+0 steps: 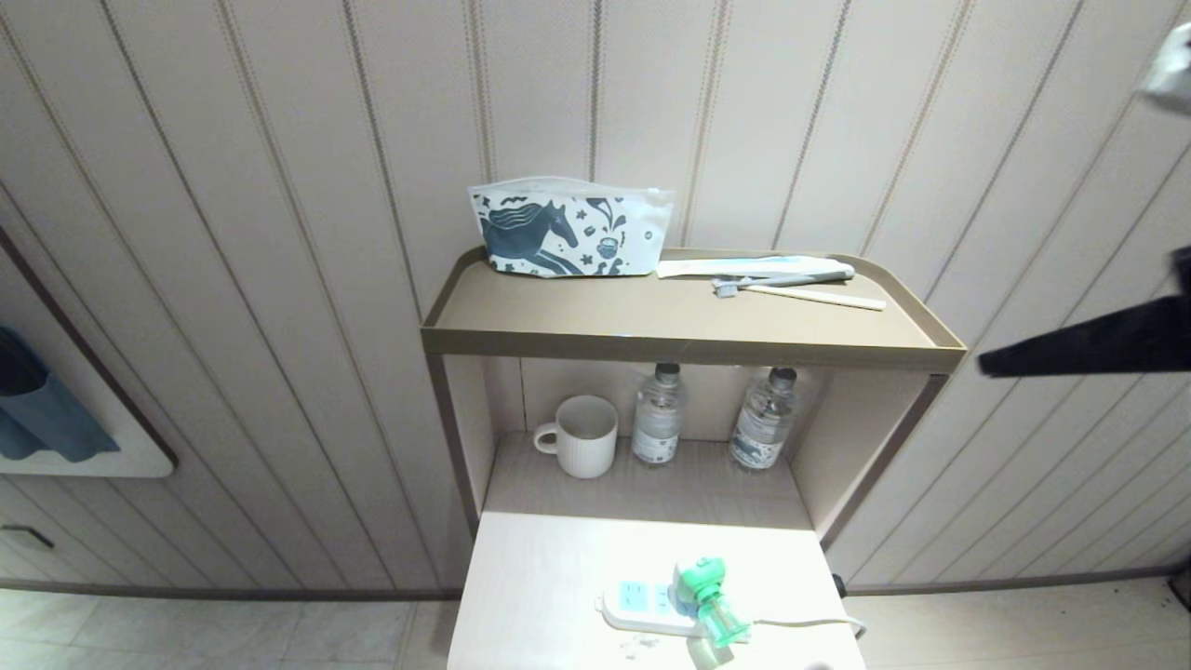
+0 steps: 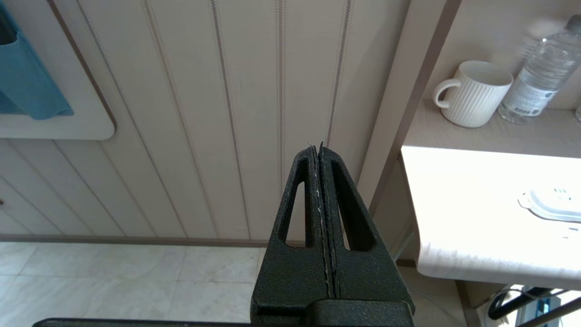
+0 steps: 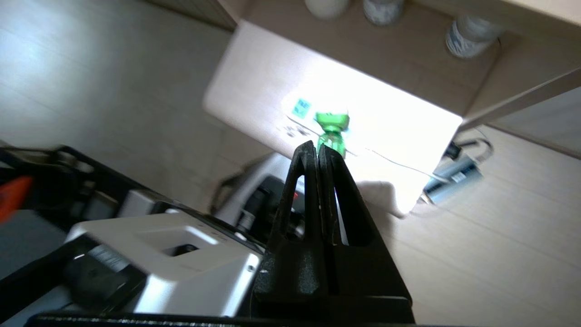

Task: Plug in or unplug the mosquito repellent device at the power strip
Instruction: Hold the socket with your left hand and unplug it with your right hand

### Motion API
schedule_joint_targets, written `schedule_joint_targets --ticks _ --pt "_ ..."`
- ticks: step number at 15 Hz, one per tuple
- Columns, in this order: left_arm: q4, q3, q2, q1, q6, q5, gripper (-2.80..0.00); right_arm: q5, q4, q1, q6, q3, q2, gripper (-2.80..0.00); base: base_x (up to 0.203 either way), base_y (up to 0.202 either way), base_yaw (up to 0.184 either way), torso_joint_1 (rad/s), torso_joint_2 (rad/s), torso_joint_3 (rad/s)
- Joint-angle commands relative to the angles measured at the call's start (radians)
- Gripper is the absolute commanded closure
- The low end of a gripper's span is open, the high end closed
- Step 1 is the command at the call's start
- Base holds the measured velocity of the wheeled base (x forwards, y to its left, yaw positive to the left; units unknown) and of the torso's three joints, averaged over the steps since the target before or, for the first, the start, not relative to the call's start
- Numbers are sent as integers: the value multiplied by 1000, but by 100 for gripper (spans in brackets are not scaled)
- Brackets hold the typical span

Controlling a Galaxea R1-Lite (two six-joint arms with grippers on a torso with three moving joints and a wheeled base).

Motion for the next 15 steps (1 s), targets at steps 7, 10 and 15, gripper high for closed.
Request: schedule_joint_targets --ticks 7,10,15 --pt "1 1 2 0 0 0 0 -302 16 146 -104 195 253 0 0 0 0 0 0 0" --pt "1 0 2 0 0 0 0 -254 -60 143 -103 245 292 0 0 0 0 0 0 0" --pt "1 1 2 0 0 0 0 -228 -339 126 -96 406 328 -280 0 0 0 0 0 0"
